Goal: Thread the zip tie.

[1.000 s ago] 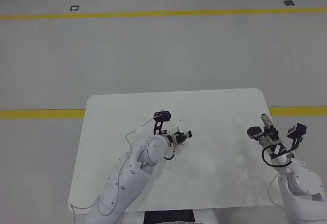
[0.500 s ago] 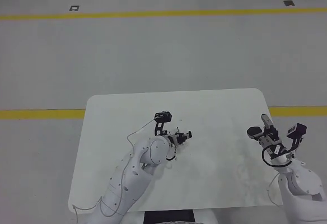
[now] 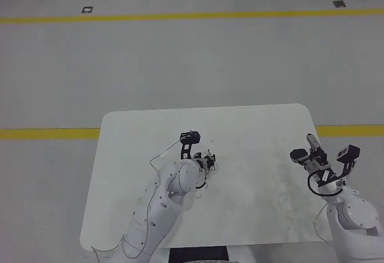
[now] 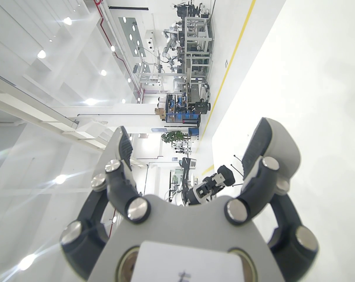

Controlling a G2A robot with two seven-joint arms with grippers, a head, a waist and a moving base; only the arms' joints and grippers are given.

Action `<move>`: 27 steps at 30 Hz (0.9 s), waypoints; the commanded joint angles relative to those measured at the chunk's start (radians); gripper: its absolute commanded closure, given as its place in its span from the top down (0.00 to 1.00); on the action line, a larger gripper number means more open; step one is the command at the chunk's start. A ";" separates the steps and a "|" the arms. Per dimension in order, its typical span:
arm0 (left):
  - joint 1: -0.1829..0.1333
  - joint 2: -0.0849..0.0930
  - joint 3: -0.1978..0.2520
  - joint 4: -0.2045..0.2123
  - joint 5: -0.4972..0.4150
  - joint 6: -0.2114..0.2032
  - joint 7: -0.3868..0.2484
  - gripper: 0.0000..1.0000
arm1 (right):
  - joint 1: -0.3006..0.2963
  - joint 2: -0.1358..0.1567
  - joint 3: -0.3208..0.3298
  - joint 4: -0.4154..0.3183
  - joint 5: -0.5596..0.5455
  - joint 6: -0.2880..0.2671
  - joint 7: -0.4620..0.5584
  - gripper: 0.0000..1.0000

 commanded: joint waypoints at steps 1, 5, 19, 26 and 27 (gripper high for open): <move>-0.002 -0.011 -0.009 0.011 0.015 0.000 -0.008 0.33 | 0.000 0.000 0.000 0.000 0.000 0.000 0.000 1.00; -0.006 -0.035 -0.026 0.034 0.046 0.000 -0.020 0.33 | 0.000 0.000 0.000 0.000 0.000 0.000 0.000 1.00; -0.010 -0.093 -0.076 0.070 0.144 0.000 -0.049 0.21 | 0.000 0.000 0.000 0.000 0.000 0.000 0.000 1.00; -0.021 -0.103 -0.096 0.099 0.172 0.000 -0.057 0.22 | 0.000 0.000 0.000 0.000 0.000 0.000 0.000 1.00; -0.023 -0.104 -0.096 0.106 0.179 0.000 -0.063 0.22 | 0.000 0.000 0.000 0.000 0.000 0.000 0.000 1.00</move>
